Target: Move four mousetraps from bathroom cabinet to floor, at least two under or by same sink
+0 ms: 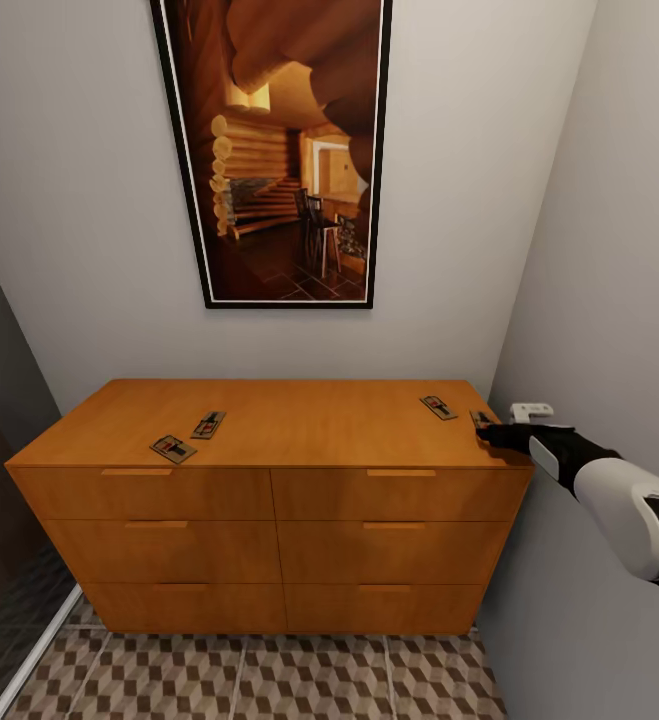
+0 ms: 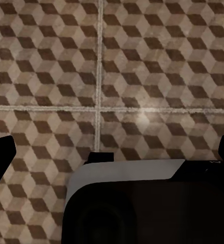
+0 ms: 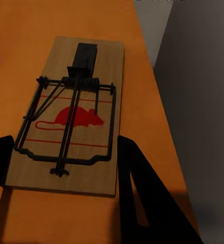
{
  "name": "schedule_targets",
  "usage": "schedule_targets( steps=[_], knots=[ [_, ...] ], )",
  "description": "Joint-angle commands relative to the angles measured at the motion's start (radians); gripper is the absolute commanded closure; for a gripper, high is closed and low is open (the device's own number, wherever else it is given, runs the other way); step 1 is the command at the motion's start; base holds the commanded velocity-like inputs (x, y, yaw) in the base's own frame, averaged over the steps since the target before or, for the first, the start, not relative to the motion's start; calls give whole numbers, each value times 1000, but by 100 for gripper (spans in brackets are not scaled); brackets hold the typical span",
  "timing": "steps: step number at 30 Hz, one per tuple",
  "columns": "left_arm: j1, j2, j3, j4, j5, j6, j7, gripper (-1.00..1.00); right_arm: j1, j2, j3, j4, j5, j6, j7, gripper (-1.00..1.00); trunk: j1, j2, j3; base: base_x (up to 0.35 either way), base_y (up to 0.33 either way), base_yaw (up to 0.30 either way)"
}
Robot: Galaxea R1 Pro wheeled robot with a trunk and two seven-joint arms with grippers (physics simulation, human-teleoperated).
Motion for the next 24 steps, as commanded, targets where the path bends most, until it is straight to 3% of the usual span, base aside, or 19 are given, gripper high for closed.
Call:
schedule_targets(
  steps=[1,17,24],
  knots=[
    [0,0,1,-2,-5,-1,5,-100,0,1,-2,-5,8,7,4,100,0,0,-1,0,0,0],
    [0,0,1,-1,-5,-1,5,-100,0,3,-5,-50,8,26,-4,100,0,0,-1,0,0,0],
    [0,0,1,-1,-5,-1,5,-100,0,4,-6,-177,8,156,-4,100,0,0,-1,0,0,0]
  ],
)
